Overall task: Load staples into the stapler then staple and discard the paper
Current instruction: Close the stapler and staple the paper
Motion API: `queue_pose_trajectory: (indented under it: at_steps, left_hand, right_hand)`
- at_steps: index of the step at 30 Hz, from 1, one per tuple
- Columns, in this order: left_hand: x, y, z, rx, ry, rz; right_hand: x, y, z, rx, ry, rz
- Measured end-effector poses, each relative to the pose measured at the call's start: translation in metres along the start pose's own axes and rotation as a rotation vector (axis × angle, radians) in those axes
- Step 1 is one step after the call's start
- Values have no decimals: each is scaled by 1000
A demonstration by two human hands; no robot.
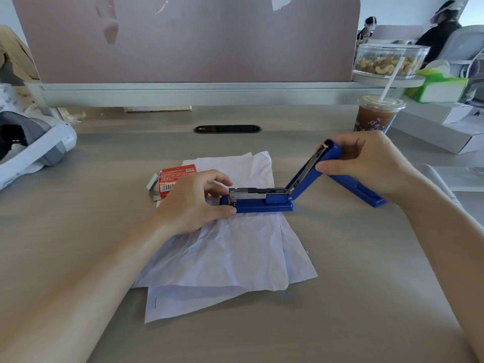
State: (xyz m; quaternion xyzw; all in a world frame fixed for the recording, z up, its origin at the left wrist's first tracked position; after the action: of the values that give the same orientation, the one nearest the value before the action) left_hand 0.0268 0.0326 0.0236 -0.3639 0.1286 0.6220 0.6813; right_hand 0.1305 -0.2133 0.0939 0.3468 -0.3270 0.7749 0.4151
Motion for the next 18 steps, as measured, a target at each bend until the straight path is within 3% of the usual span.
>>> queue_pose_trajectory:
  at_steps: [3,6,12,18]
  left_hand:
    - [3,0,-1,3,11,11]
    - [5,-1,-2,10,16,18]
    - [-3,-1,-6,31,40,-27]
    - [2,-1,-6,19,72,-10]
  right_hand:
    - [13,2,-21,-78,-115,50]
    - [21,2,-47,-111,-63,86]
    - [32,10,-120,130,275,255]
    - [27,10,-125,159,339,283]
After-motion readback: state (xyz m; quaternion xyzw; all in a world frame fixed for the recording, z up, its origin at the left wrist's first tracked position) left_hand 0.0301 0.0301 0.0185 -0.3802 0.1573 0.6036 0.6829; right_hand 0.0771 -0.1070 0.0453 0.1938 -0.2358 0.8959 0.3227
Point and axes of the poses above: each hand's wrist, its own y-axis away from the middle knuckle, its own z-axis out of the back of the hand, x = y × z, the point moved 10 cm from there along -y, towards the middle knuckle, and after that the axes turned 7 degrees about -z, right-handed, at the moved point
